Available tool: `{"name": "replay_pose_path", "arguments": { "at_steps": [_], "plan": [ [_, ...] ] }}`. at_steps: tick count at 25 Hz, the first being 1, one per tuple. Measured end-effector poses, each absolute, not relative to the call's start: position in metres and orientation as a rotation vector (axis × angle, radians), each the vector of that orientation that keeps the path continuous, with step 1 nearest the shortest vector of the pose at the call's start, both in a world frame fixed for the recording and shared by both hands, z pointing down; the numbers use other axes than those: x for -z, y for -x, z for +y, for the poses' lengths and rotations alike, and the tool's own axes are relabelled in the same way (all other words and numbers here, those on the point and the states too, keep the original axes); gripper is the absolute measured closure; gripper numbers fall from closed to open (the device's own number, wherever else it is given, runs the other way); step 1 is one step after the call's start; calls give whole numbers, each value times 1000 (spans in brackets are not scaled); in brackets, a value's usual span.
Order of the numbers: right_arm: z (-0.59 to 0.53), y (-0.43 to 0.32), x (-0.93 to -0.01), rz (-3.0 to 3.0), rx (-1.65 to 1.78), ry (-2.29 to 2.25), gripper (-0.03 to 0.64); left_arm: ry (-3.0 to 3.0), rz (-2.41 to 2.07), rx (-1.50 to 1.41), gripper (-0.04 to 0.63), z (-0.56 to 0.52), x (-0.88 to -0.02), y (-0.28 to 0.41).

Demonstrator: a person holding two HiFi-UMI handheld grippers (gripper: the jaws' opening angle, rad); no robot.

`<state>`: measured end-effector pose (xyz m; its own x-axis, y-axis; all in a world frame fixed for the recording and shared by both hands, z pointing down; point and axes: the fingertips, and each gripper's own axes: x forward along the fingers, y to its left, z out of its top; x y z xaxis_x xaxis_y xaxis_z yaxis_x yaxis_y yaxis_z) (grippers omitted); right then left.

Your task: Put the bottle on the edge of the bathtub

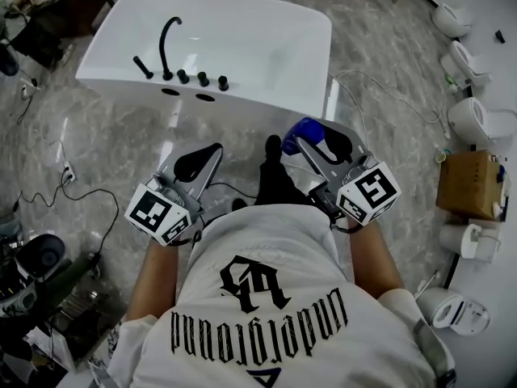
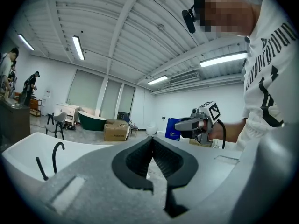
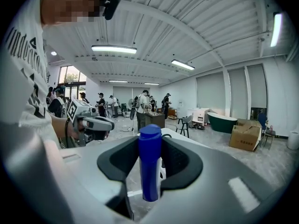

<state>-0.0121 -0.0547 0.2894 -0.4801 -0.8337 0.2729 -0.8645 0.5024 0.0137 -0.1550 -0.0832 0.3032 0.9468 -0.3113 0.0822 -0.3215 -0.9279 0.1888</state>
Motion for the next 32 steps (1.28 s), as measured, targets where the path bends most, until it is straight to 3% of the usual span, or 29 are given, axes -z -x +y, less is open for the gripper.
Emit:
{"name": "replay_pose_path", "arguments": {
  "at_steps": [18,32],
  "plan": [
    [-196,-70,-345,-2496,-299,-1300,471,-2800,-524,-206,588,-202,-345,59],
    [-284,-121,-458,-2371,-412,-1073,471,-2671,-510,-376,588,-299,-442,-10]
  ]
}}
